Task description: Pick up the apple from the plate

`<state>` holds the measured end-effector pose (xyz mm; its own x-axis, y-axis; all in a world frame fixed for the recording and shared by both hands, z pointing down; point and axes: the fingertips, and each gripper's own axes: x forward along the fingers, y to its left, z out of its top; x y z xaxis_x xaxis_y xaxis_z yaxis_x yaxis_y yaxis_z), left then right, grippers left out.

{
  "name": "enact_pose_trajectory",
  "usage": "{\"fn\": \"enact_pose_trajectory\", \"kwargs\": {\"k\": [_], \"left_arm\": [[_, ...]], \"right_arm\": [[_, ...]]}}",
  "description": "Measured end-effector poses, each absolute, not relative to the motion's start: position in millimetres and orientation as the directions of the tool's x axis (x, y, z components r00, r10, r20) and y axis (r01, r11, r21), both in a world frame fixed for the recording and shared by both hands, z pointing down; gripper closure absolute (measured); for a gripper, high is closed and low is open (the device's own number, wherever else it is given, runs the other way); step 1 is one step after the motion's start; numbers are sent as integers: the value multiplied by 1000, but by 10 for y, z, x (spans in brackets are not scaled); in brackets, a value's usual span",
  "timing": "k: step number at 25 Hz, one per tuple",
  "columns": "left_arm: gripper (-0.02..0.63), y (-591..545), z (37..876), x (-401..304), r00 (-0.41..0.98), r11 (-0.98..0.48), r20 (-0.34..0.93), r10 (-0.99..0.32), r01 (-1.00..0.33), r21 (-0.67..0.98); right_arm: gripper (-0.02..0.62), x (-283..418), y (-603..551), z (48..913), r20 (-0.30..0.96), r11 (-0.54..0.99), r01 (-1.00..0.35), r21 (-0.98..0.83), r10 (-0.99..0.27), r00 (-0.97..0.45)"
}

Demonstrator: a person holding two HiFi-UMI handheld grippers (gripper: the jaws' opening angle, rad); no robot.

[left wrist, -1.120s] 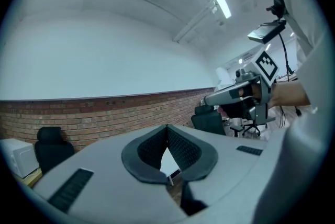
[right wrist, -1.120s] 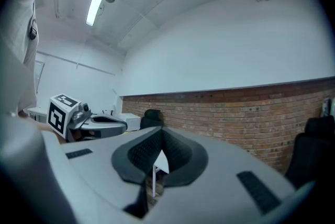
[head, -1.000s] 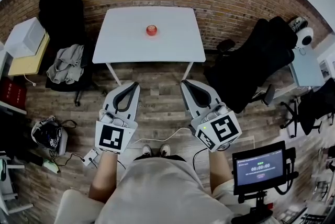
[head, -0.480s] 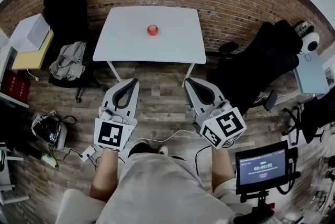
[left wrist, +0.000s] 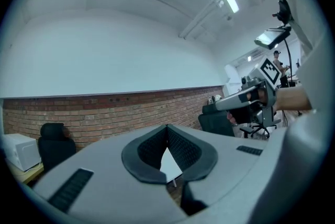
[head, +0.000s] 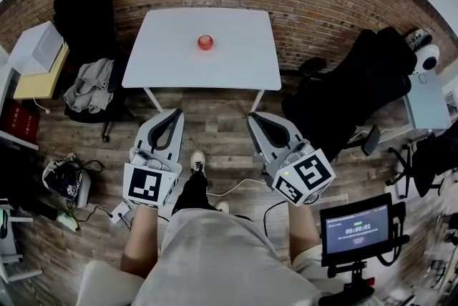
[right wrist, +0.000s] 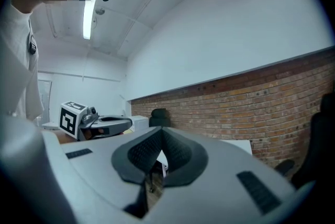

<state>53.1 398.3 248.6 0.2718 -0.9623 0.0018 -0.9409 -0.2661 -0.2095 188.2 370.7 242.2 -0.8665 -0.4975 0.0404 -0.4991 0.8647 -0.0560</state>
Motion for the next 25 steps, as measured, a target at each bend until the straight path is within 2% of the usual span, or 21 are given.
{"fn": "enact_pose_trajectory", "kwargs": {"k": [11, 25], "left_arm": [[601, 2973, 2612, 122, 320, -316, 14, -947, -927, -199], [601, 1478, 2683, -668, 363, -366, 54, -930, -911, -191]], "right_arm": [[595, 1438, 2731, 2346, -13, 857, -514, -34, -515, -857], [595, 686, 1277, 2500, 52, 820, -570, -55, -568, -822]]}}
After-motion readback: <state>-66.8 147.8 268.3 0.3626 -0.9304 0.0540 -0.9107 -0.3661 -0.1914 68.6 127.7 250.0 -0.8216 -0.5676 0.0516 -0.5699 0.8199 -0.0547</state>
